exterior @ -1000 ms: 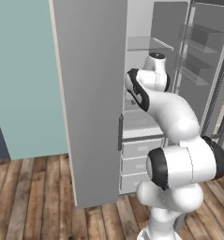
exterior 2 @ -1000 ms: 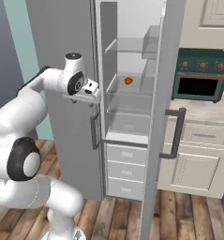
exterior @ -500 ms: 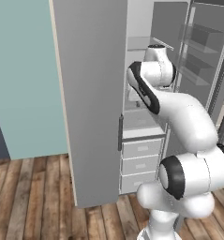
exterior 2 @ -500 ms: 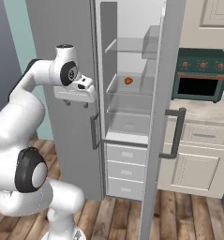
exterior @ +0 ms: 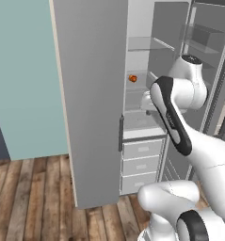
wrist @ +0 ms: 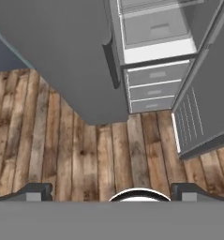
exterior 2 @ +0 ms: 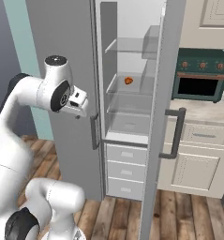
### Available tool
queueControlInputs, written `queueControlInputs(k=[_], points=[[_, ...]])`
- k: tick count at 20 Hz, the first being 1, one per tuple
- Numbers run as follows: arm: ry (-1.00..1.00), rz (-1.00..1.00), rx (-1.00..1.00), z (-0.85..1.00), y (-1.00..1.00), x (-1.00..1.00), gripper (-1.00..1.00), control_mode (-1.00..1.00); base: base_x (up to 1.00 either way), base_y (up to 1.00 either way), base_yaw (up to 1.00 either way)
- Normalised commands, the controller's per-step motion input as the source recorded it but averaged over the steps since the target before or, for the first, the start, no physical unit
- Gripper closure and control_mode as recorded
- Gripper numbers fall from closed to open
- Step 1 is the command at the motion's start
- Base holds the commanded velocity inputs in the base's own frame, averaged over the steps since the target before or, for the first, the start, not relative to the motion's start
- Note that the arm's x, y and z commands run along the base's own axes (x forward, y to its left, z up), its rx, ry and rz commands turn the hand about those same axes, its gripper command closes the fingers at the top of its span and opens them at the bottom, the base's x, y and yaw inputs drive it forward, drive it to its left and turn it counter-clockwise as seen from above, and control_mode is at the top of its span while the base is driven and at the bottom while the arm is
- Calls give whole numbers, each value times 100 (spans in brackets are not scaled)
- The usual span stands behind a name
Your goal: There's a chicken drumstick in the fridge that needs to be moved to the freezer for freezing. Pick up the chicken drumstick from the fridge, place it on any shelf in the freezer, and close the fridge and freezer doors when done.
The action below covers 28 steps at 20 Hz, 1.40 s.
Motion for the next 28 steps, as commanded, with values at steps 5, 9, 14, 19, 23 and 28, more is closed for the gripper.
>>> queueControlInputs(k=[5,9,14,19,23,28], points=[[-5,2,0,46,-3,-51,-100,-100,0,0,0],[0,0,-6,49,-17,-54,-100,-100,0,0,0],[0,0,-4,26,-47,-44,-100,-100,0,0,0],[0,3,20,0,-84,-29,-100,-100,0,0,0],[0,9,34,0,-95,-3,-100,-100,0,0,0],[-4,4,26,4,-87,-10,-100,-100,0,0,0]])
